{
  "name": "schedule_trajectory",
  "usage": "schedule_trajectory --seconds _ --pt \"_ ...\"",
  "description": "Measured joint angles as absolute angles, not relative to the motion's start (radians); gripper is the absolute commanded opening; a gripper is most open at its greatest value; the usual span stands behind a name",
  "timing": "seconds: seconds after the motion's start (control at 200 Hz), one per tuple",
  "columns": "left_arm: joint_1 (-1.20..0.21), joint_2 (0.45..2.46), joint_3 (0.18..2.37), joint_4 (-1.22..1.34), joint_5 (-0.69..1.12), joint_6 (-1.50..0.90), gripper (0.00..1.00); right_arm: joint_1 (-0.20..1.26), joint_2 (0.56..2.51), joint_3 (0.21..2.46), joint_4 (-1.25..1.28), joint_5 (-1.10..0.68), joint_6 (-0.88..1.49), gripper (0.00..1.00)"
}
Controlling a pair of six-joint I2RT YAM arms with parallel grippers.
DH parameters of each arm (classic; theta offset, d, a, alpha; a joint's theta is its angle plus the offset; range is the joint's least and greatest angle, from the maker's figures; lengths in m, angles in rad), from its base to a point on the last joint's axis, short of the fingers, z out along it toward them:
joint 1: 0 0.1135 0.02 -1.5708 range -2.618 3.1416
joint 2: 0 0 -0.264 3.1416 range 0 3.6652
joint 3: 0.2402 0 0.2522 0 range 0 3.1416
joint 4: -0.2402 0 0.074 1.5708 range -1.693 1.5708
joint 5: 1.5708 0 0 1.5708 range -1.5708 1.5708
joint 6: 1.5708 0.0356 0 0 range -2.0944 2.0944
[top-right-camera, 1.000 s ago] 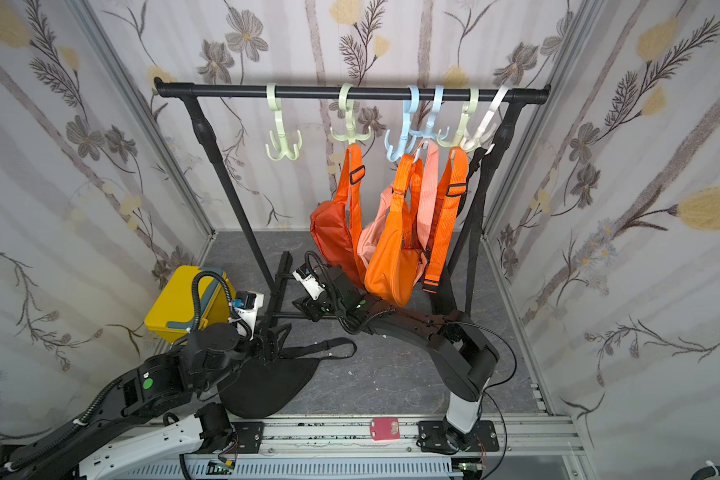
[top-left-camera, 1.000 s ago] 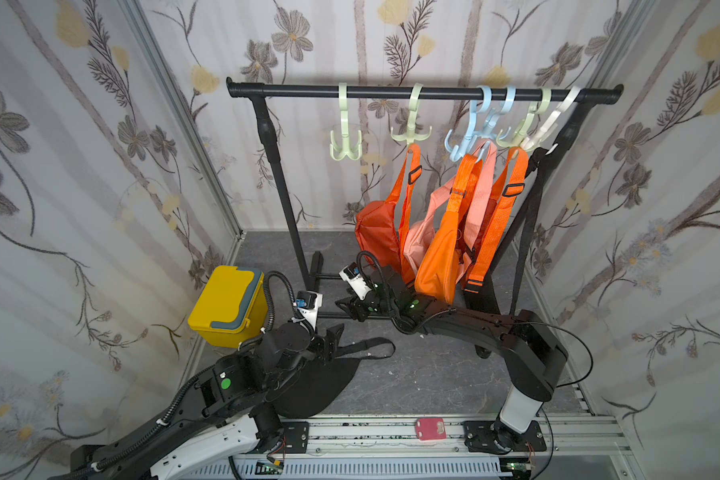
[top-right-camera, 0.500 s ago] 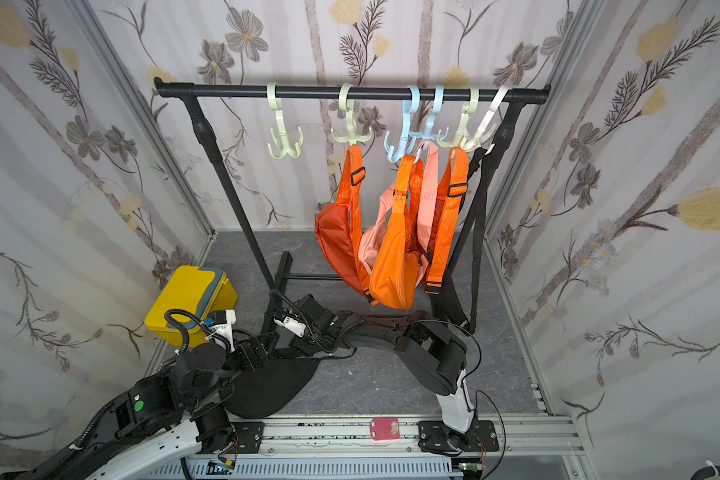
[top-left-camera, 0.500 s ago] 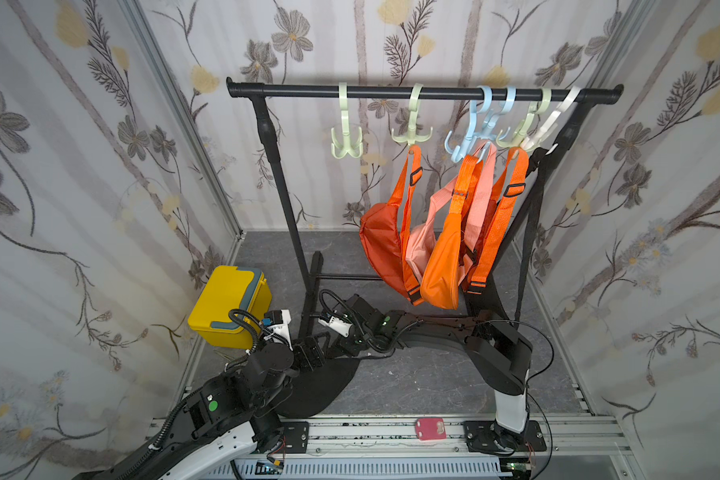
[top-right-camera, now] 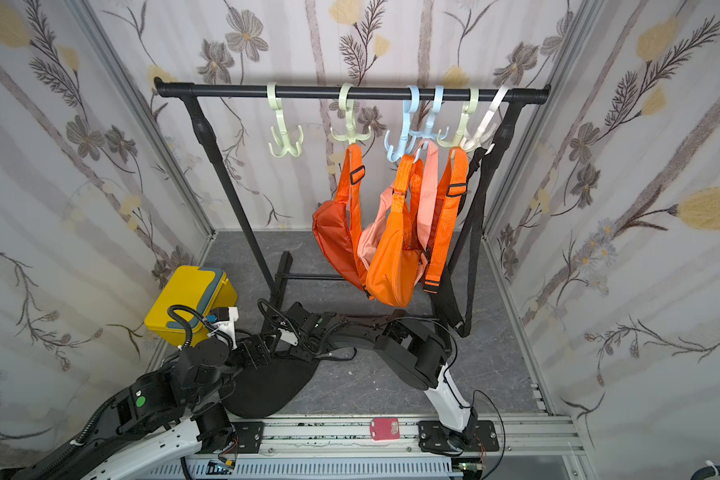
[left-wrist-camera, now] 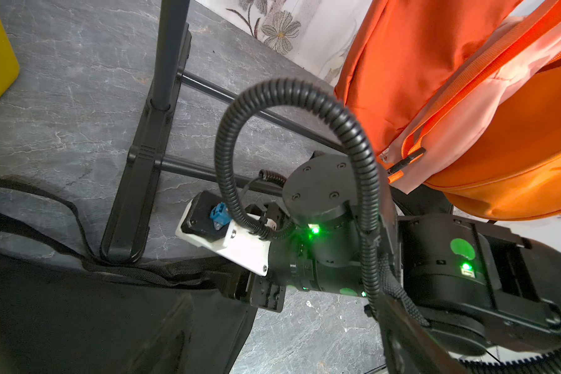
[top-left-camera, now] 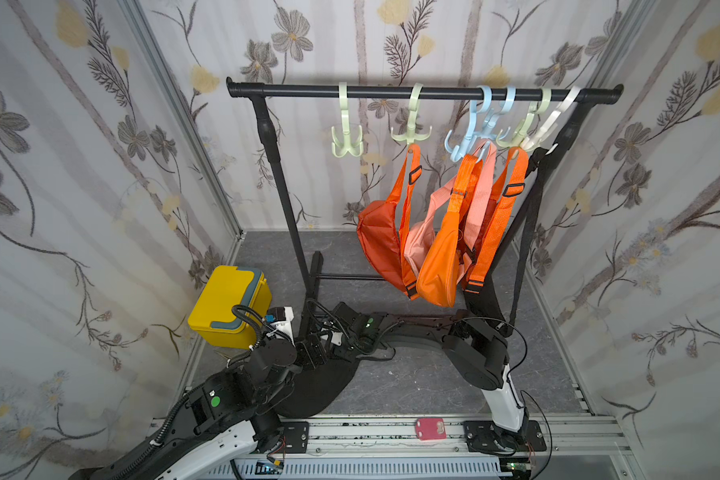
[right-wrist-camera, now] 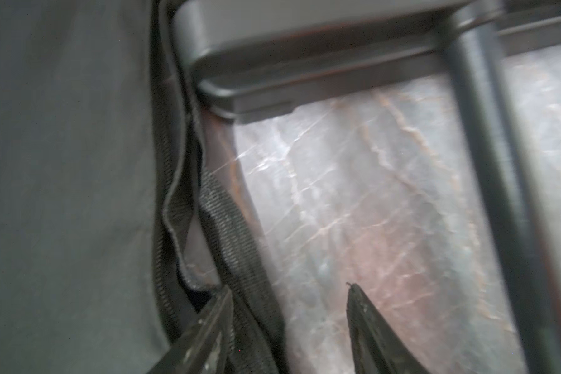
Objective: Hang the bag on a hook
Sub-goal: Pick up the bag from the center of the board.
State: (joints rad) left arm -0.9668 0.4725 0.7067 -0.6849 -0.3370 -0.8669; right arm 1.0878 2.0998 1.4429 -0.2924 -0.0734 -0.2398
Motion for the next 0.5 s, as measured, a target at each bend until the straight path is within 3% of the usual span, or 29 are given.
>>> schedule_trajectory --seconds 0.295,0.405,0.5 --pt "-0.966 0.447 0.718 -0.693 -0.345 -0.867 0.86 1.097 2.088 1.44 -0.326 -0.081 -0.255 0.56" --pt "-0.965 0.443 0.718 -0.696 -0.348 -0.867 0.86 1.104 2.094 1.44 -0.324 -0.08 -0.255 0.42" --pt "-0.965 0.442 0.718 -0.698 -0.352 -0.867 0.85 1.103 2.111 1.443 -0.307 -0.104 -0.253 0.4"
